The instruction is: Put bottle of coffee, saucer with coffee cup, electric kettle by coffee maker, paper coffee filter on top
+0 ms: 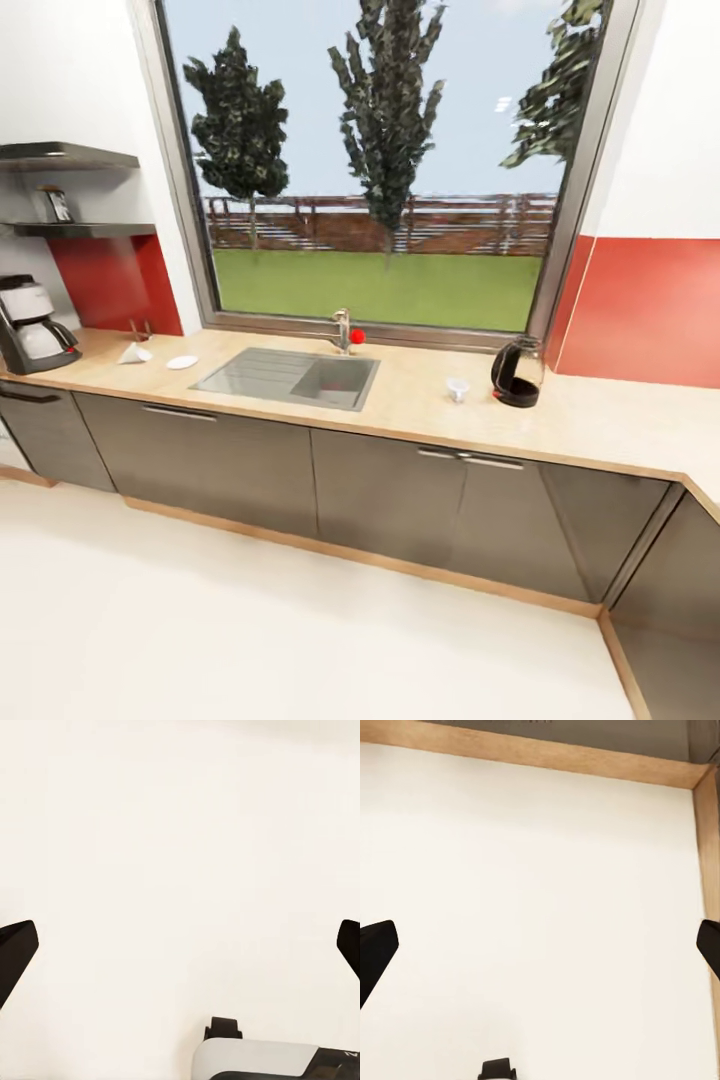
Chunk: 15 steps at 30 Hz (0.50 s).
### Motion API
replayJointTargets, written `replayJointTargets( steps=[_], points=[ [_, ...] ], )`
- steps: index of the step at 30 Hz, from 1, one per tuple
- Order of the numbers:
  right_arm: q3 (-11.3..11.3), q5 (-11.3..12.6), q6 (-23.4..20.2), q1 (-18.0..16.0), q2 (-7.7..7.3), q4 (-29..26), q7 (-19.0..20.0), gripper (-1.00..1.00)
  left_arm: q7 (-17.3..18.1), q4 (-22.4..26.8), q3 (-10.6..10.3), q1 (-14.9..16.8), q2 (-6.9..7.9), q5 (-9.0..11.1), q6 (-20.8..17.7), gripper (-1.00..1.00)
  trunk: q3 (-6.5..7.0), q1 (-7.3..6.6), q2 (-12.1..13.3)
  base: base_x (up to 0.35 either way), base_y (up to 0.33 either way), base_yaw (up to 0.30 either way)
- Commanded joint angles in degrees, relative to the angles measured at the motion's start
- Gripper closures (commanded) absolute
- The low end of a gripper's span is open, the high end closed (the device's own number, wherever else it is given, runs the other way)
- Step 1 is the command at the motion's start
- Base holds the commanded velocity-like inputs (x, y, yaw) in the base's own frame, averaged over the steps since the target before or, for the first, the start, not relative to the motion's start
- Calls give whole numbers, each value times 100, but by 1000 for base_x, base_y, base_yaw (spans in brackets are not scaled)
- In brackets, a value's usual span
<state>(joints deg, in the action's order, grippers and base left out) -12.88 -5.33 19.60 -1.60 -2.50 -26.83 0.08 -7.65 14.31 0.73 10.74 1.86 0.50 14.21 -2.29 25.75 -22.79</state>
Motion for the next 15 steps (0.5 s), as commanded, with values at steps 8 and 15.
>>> replayJointTargets(
  steps=[8,15],
  points=[
    [-31,-60,18,-2,4,2,1,-100,0,-7,6,7,-1,5,21,-100,-12,3,-13,0,0,278],
    [-31,-58,18,-2,4,2,1,-100,-1,-7,6,7,-1,10,21,-100,-12,3,-13,110,6,278]
  ],
)
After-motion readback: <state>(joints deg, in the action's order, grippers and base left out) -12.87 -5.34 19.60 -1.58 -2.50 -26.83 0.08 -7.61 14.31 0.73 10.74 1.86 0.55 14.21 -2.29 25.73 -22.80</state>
